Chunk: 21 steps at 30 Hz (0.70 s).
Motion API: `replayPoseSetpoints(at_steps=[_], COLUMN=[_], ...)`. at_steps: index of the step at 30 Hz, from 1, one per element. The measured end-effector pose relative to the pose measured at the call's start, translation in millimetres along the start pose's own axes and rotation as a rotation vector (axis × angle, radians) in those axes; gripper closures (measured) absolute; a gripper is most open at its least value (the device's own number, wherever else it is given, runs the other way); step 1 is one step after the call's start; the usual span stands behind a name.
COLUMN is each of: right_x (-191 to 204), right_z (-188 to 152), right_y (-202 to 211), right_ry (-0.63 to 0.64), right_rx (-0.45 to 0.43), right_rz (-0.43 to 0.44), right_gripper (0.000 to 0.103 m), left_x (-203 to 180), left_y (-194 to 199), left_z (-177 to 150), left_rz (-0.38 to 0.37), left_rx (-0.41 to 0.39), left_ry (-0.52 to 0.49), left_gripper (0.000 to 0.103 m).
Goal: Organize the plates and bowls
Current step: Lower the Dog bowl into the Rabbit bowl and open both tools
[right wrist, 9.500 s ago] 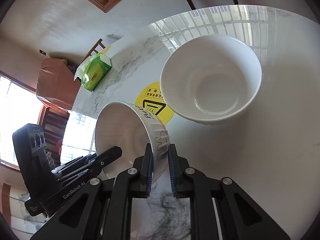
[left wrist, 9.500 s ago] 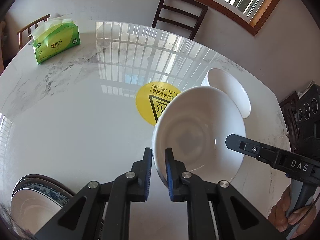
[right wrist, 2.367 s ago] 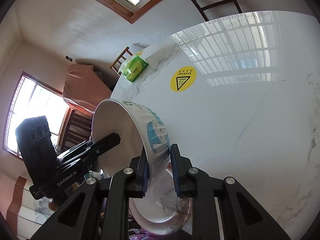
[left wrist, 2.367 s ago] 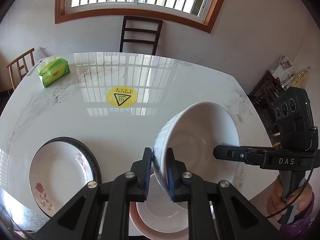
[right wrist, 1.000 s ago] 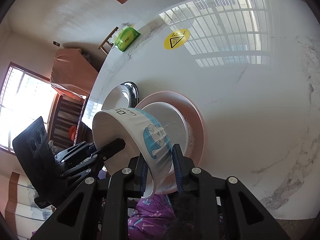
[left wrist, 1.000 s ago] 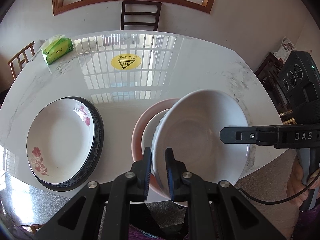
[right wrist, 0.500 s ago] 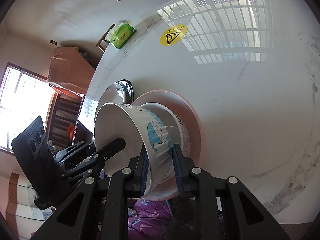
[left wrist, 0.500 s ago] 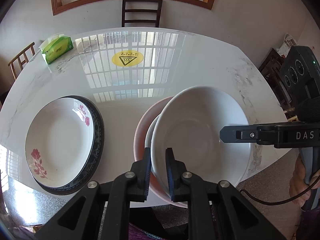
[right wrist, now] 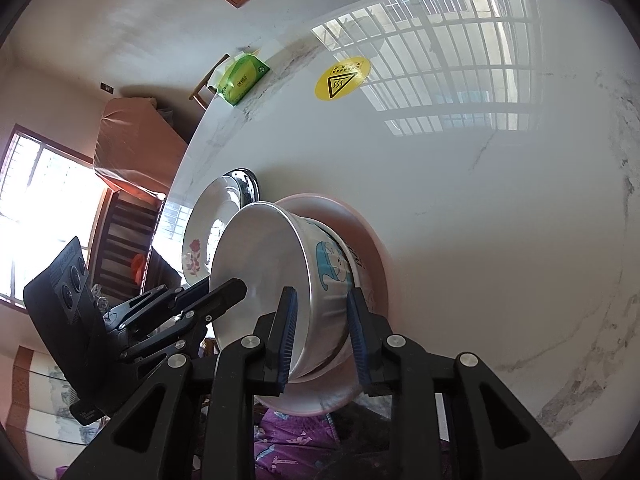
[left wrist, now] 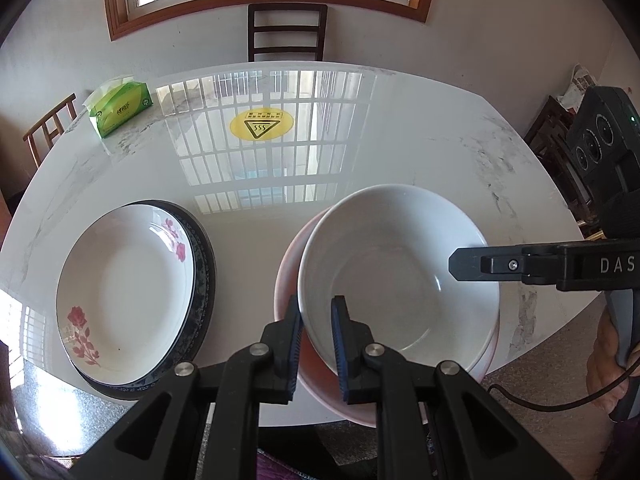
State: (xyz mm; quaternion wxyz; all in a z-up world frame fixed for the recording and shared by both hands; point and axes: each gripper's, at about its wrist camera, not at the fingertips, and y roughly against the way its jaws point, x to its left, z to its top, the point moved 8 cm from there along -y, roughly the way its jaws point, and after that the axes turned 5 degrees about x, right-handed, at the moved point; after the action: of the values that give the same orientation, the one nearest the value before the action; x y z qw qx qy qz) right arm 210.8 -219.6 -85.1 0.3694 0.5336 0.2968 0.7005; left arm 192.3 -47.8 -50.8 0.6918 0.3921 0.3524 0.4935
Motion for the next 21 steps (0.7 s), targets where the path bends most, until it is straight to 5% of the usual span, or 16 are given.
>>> replayPoseSetpoints(at_steps=[8, 12, 15, 21], right_x=[1.0, 2.7, 4.0, 5.8], right_z=[-0.7, -1.1, -1.6, -1.6], right_y=[-0.5, -0.4, 0.5, 17.0], right_ry=[0.042, 0.078, 0.103, 0.119], right_rx=[-0.022, -0.045, -0.067, -0.175], right_rz=[-0.039, -0.060, -0.075, -0.064], right_gripper=[0.077, 0.077, 0.076, 0.057], left_x=[-4.6, -4.1, -1.7, 13.9], left_y=[4.8, 14.9, 22.6, 40.6], left_z=[2.6, 7.3, 11.1, 14.1], left_rz=[0.035, 0.024, 0.042, 0.051], left_rx=[-0.041, -0.088, -0.128, -0.221], left_ry=[-0.030, -0.031, -0.040, -0.015], left_gripper=[0.086, 0.072, 0.071, 0.069])
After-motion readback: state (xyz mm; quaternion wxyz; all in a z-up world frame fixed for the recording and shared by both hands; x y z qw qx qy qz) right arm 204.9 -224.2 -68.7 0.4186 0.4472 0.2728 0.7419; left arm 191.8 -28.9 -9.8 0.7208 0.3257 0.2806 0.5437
